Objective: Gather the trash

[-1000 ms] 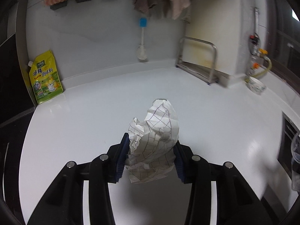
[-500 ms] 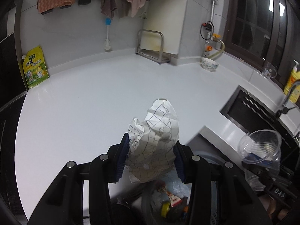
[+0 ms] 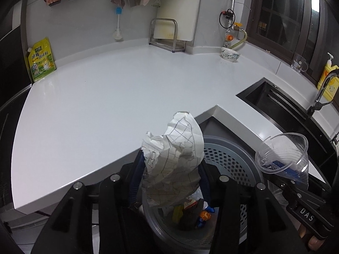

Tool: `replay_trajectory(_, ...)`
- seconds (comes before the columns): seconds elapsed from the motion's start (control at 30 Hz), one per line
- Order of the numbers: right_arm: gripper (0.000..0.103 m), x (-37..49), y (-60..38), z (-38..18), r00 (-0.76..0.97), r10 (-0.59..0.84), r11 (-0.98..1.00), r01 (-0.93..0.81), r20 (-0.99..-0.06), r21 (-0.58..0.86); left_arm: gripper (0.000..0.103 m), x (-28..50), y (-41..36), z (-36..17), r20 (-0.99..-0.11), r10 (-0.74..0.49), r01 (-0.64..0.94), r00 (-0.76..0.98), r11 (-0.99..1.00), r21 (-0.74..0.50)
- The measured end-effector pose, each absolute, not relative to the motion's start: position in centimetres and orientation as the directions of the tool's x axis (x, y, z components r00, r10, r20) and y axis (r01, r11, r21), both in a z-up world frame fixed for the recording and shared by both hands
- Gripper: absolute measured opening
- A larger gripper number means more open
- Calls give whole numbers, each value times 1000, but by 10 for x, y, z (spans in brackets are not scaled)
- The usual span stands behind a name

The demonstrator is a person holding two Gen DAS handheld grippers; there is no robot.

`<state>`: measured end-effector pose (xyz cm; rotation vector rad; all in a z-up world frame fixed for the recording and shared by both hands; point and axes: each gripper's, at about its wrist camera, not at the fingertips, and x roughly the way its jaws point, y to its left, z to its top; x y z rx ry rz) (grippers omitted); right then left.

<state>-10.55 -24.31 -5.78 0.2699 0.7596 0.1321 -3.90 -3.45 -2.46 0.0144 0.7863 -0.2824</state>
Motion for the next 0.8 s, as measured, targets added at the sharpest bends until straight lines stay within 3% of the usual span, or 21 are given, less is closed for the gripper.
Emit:
replay_trajectory(0.13, 35, -105, -241, -61, 712, 210, 959, -16, -670, 284, 51, -42, -34, -25, -699, -234, 249, 675, 965, -83)
replay_trajectory(0.17, 40, -105, -241, -61, 711, 205, 960, -13, -672, 278, 54, -43, -34, -25, -698, -230, 245, 678, 966, -81)
replay_trajectory(0.23, 62, -105, -241, -60, 714, 195, 963, -8, -672, 271, 62, -45, -32, -24, -693, -223, 235, 686, 969, -78)
replay_trajectory(0.33, 69, -107, -242, -56, 725, 194, 961, -6, -661, 276, 71, -45, -29, -23, -689, -216, 224, 692, 971, -79)
replay_trajectory(0.5, 70, -108, -245, -56, 727, 190, 959, 5, -660, 282, 79, -45, -27, -24, -693, -211, 213, 689, 973, -85)
replay_trajectory(0.8, 70, -114, -247, -51, 742, 195, 953, 10, -642, 301, 81, -48, -28, -24, -698, -199, 203, 688, 976, -78)
